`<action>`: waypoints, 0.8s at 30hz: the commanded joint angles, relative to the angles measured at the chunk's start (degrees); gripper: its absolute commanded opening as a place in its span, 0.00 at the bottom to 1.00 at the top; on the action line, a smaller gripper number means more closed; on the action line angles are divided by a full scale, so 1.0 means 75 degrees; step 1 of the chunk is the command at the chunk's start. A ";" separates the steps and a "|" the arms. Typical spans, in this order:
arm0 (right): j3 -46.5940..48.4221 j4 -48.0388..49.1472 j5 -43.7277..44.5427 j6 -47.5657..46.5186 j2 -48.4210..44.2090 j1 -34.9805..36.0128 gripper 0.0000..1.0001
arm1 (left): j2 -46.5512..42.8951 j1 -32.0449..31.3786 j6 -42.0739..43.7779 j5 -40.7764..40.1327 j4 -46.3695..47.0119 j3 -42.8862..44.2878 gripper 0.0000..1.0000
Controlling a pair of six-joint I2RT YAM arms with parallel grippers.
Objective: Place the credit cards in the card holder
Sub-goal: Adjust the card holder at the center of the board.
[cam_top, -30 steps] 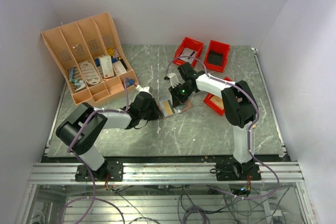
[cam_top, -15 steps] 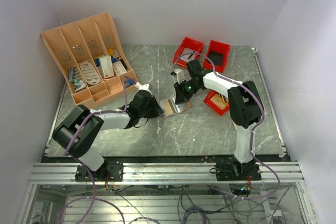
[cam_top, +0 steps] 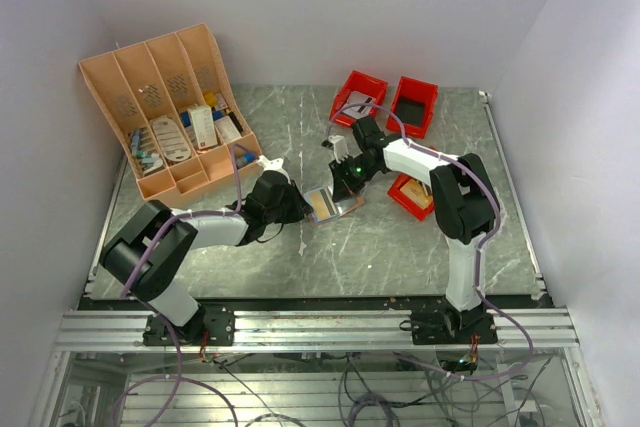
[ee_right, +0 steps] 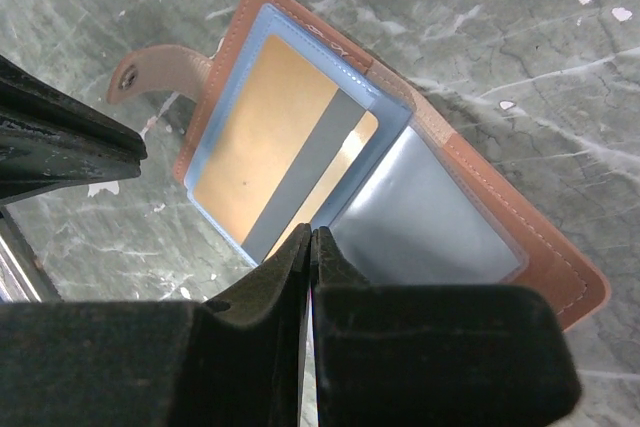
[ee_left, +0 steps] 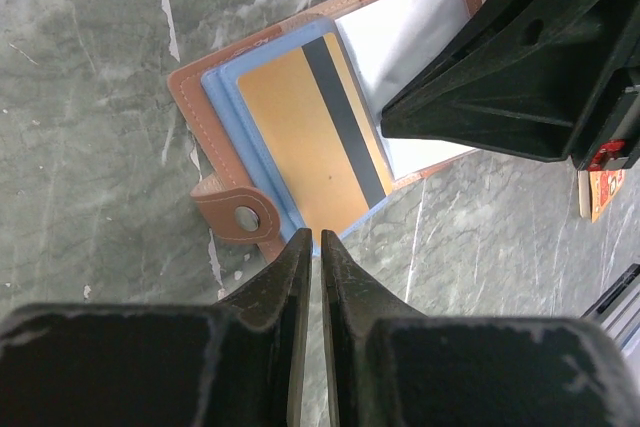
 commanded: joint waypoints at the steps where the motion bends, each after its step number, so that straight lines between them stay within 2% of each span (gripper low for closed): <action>1: 0.0128 -0.0179 0.0177 -0.0126 0.0242 0.0089 0.03 | 0.0156 0.0046 -0.0034 -0.0048 0.0297 -0.0030 0.20; 15: 0.0159 -0.0170 0.0699 -0.0144 0.0177 0.0178 0.02 | 0.0262 0.0046 -0.0034 -0.0037 0.0336 -0.0043 0.20; 24: -0.0017 0.0078 0.0402 -0.0133 -0.0320 0.0178 0.03 | 0.0343 0.0052 -0.0009 -0.0049 0.0298 -0.0014 0.19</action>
